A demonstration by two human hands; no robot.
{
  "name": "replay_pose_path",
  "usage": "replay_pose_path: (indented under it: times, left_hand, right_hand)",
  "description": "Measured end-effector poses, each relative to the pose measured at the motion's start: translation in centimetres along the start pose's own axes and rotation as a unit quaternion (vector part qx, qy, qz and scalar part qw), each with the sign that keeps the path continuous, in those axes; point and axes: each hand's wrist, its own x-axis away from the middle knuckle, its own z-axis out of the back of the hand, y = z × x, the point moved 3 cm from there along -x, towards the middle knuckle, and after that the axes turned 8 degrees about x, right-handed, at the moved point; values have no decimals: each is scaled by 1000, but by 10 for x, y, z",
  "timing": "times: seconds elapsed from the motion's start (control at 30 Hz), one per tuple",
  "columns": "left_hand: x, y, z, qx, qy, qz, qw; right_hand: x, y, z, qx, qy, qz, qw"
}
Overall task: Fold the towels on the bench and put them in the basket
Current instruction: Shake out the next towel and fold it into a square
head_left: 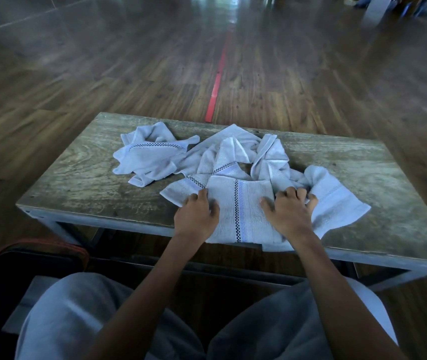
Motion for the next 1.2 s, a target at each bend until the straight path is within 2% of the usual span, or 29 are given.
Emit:
replay_pose_path:
  times: [0.23, 0.33, 0.4, 0.5, 0.63, 0.67, 0.7, 0.77, 0.83, 0.93, 1.03, 1.2]
  left_hand:
    - [-7, 17, -3, -13, -22, 14, 1000]
    - [-5, 21, -3, 16, -7, 15, 1000]
    - [-1, 23, -2, 113, 10, 11, 994]
    - [3, 26, 0, 296, 33, 22, 954]
    - [3, 31, -3, 419, 32, 40, 907]
    - [1, 32, -6, 419, 17, 41, 907]
    - [-1, 32, -10, 400, 1, 39, 916]
    - [-4, 32, -18, 319, -38, 32, 946]
    - [-3, 32, -24, 251, -51, 31, 966]
    - [-3, 32, -22, 195, 0, 15, 981]
    - [-19, 31, -17, 132, 52, 2, 990]
    - [-47, 35, -12, 53, 47, -9, 997]
  right_hand:
    - [-3, 2, -5, -75, -25, -28, 996]
    - [-2, 1, -1, -112, 1, -33, 993]
    - [1, 0, 3, -162, 19, -32, 986]
    - [7, 1, 9, -292, 27, -31, 956]
    - [14, 11, 19, -422, 23, -71, 904]
    - [15, 12, 19, -411, 19, -80, 908]
    - [15, 14, 18, -360, 17, -82, 929]
    - [13, 17, 8, -201, 16, -75, 976]
    - [9, 17, 0, -110, 21, -65, 992]
    - [-2, 16, -1, -86, 55, -57, 993]
    - [-13, 19, 1, -120, 77, -63, 988]
    - [-18, 20, 1, -130, 108, -75, 983]
